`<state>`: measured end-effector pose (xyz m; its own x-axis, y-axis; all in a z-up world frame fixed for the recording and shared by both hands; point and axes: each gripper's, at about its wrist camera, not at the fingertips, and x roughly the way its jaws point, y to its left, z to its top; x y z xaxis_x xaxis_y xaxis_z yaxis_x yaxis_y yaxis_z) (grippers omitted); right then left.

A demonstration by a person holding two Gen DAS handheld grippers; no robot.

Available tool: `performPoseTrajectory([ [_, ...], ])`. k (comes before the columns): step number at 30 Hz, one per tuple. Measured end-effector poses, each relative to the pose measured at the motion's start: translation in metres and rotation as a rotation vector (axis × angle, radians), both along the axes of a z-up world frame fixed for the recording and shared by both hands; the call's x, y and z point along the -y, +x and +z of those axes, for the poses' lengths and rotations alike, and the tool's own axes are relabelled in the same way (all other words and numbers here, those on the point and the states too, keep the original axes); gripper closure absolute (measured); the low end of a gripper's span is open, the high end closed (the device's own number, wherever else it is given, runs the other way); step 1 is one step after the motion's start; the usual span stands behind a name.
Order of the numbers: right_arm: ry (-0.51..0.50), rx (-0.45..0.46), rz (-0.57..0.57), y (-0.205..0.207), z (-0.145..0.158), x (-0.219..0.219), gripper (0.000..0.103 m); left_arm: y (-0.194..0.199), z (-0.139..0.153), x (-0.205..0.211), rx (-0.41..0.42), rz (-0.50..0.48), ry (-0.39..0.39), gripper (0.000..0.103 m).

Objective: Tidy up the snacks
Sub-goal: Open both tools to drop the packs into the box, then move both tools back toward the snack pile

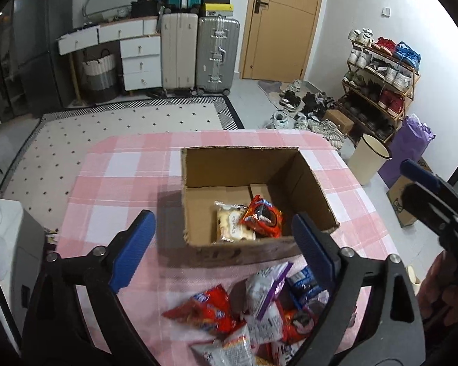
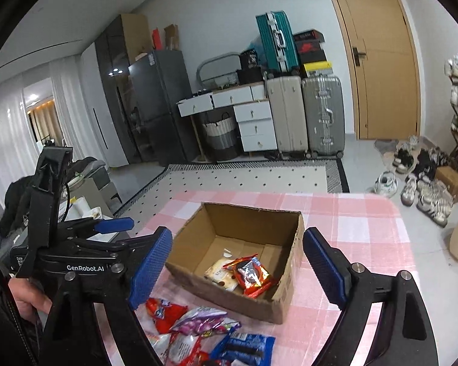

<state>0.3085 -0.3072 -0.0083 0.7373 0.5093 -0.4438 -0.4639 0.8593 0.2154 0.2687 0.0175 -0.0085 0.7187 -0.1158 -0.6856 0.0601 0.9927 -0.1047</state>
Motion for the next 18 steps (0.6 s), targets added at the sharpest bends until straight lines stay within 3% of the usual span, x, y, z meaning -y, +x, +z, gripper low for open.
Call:
performPoseTrajectory([
  [3, 0.003, 0.025, 0.005, -0.024, 0.009, 0.000, 0.010, -0.026, 0.010, -0.001, 0.032, 0.013, 0.007, 0.001],
  [18, -0.027, 0.092, 0.004, -0.130, 0.020, 0.004, 0.002, -0.134, 0.041, -0.003, 0.111, 0.021, 0.005, 0.001],
])
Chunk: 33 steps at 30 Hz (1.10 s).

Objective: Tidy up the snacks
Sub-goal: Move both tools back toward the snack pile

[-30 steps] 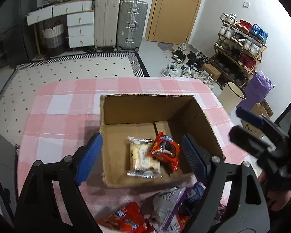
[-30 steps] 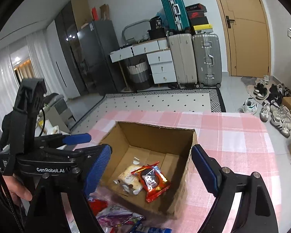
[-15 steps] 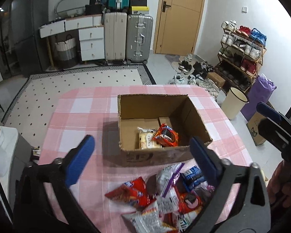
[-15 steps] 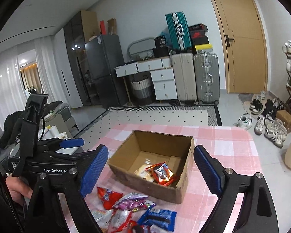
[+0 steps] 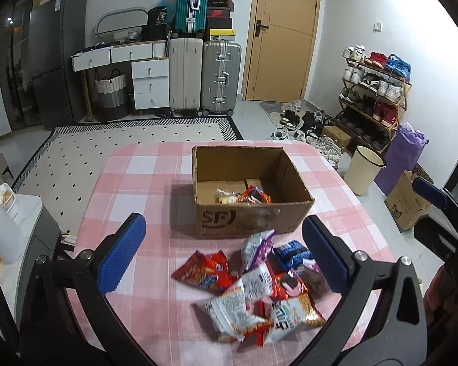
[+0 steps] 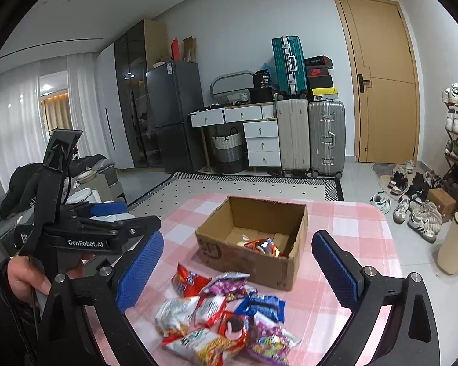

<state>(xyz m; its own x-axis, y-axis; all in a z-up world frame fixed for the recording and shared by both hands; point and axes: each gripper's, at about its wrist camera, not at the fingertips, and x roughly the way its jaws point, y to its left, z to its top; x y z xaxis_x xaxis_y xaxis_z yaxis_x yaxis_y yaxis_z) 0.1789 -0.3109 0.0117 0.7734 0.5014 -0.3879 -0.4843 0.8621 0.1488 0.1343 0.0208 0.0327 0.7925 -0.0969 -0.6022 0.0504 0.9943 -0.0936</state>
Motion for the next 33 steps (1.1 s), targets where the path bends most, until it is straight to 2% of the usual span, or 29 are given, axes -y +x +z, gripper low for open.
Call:
performPoseTrajectory([
  [8, -0.016, -0.043, -0.040, -0.025, -0.020, 0.012, 0.001, -0.043, -0.015, -0.003, -0.013, 0.001, -0.009, 0.001],
  [14, -0.009, -0.084, -0.048, -0.037, -0.044, 0.019, 0.001, -0.058, -0.038, -0.007, -0.047, 0.007, -0.040, 0.001],
  [27, 0.002, -0.202, -0.054, -0.026, -0.102, 0.027, 0.001, -0.055, -0.087, 0.006, -0.081, -0.037, -0.084, 0.001],
  [33, -0.004, -0.244, -0.048, -0.015, -0.124, 0.026, 0.001, -0.044, -0.117, 0.011, -0.138, -0.052, -0.090, 0.001],
])
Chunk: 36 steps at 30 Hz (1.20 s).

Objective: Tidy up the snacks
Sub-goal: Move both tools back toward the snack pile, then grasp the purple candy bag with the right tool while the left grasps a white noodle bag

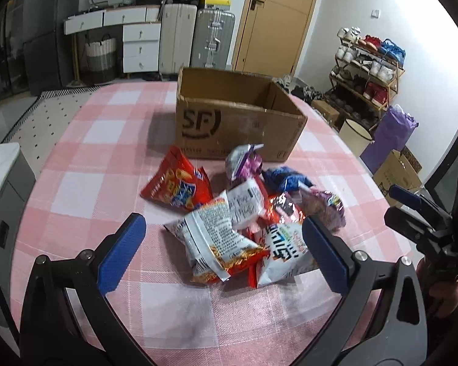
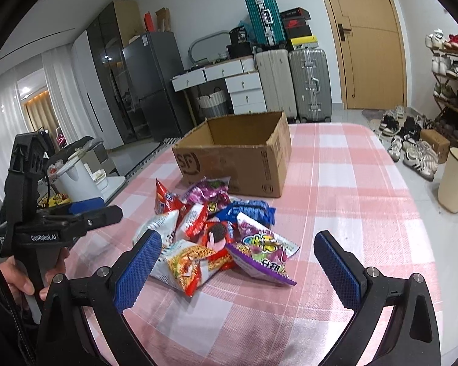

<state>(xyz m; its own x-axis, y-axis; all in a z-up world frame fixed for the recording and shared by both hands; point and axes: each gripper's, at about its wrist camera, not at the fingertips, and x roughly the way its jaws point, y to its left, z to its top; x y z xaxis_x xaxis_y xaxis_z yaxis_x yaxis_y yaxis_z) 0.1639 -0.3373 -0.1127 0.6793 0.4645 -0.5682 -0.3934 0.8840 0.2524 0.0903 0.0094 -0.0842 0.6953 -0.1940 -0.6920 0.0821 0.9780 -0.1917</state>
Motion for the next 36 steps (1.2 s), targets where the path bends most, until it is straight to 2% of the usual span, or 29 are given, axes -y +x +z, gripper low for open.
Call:
performPoseTrajectory([
  [12, 0.015, -0.109, -0.001, 0.037, -0.044, -0.002, 0.001, 0.020, -0.038, -0.006, -0.050, -0.004, -0.030, 0.001],
  [28, 0.018, -0.191, -0.002, 0.072, -0.075, -0.011, 0.003, 0.039, -0.073, -0.022, -0.115, 0.027, -0.072, 0.001],
  [29, 0.018, -0.197, -0.003, 0.075, -0.077, -0.012, 0.004, 0.040, -0.074, -0.023, -0.117, 0.026, -0.077, 0.001],
  [31, 0.021, -0.214, -0.003, 0.078, -0.081, -0.013, 0.014, 0.039, -0.075, -0.024, -0.119, 0.028, -0.081, 0.001],
  [35, 0.031, -0.248, 0.000, 0.084, -0.090, -0.014, 0.028, 0.041, -0.076, -0.024, -0.118, 0.027, -0.084, 0.001],
  [36, 0.024, -0.245, -0.007, 0.085, -0.091, -0.014, 0.036, 0.041, -0.077, -0.024, -0.120, 0.027, -0.084, 0.001],
])
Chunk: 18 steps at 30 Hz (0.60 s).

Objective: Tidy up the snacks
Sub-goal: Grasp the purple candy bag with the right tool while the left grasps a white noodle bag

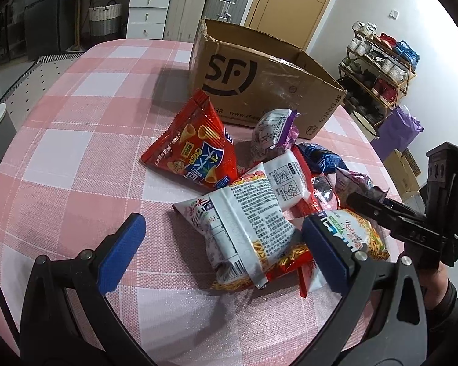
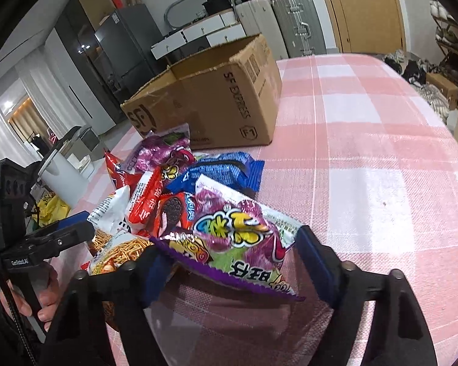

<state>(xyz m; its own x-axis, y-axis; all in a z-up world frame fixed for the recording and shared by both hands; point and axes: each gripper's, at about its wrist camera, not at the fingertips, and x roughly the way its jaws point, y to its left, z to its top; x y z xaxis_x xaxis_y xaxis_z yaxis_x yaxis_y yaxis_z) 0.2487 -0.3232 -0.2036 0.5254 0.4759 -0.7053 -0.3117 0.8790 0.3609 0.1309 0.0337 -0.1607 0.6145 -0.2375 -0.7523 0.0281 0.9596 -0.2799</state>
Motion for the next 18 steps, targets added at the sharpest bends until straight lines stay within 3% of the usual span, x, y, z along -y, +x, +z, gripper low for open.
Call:
performPoseTrajectory([
  [1, 0.004, 0.000, 0.000, 0.000, -0.001, 0.001, 0.044, 0.000, 0.000, 0.000, 0.000, 0.000, 0.000, 0.001],
  [5, 0.019, 0.001, -0.001, -0.001, -0.002, 0.006, 0.053, -0.001, -0.001, -0.001, -0.004, 0.003, -0.003, 0.001],
  [18, 0.046, 0.064, -0.007, -0.021, 0.019, 0.015, 0.054, -0.014, 0.005, 0.000, 0.002, 0.012, -0.005, 0.001],
])
